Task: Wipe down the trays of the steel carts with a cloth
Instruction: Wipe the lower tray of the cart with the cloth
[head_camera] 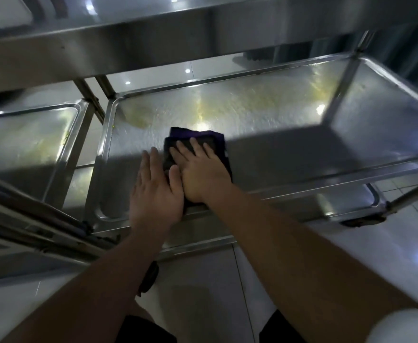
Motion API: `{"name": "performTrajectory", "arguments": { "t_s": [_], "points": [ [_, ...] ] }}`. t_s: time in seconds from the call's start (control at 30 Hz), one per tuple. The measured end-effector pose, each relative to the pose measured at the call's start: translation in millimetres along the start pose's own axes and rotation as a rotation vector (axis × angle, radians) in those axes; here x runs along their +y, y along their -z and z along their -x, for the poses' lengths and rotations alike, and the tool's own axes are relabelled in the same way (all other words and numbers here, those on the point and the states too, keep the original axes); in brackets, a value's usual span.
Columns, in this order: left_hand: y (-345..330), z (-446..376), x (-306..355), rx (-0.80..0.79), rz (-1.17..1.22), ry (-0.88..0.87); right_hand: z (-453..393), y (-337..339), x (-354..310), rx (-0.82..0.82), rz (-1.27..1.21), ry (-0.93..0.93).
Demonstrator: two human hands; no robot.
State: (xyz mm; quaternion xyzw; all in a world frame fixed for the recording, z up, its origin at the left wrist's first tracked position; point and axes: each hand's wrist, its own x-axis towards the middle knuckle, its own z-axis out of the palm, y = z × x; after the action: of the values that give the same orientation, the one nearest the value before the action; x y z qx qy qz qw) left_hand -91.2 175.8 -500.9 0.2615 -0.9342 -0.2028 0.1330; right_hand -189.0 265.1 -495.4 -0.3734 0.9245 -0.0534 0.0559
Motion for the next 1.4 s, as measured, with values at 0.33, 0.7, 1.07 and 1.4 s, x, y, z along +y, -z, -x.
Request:
{"name": "performTrajectory", "arguments": {
  "t_s": [0.33,0.7,1.07,1.4],
  "points": [
    [4,1,0,-0.027,-0.072,-0.016,52,24,165,0.075,0.013,-0.246],
    [11,-14,-6,-0.144,-0.011,0.025,15,6,60,0.033,-0.105,-0.284],
    [70,-22,-72,-0.212,0.126,0.198,-18,-9,-71,-0.120,-0.036,0.168],
    [59,-22,-85,-0.273,0.108,0.192,18,-19,-25,-0.103,-0.003,0.444]
  ]
}}
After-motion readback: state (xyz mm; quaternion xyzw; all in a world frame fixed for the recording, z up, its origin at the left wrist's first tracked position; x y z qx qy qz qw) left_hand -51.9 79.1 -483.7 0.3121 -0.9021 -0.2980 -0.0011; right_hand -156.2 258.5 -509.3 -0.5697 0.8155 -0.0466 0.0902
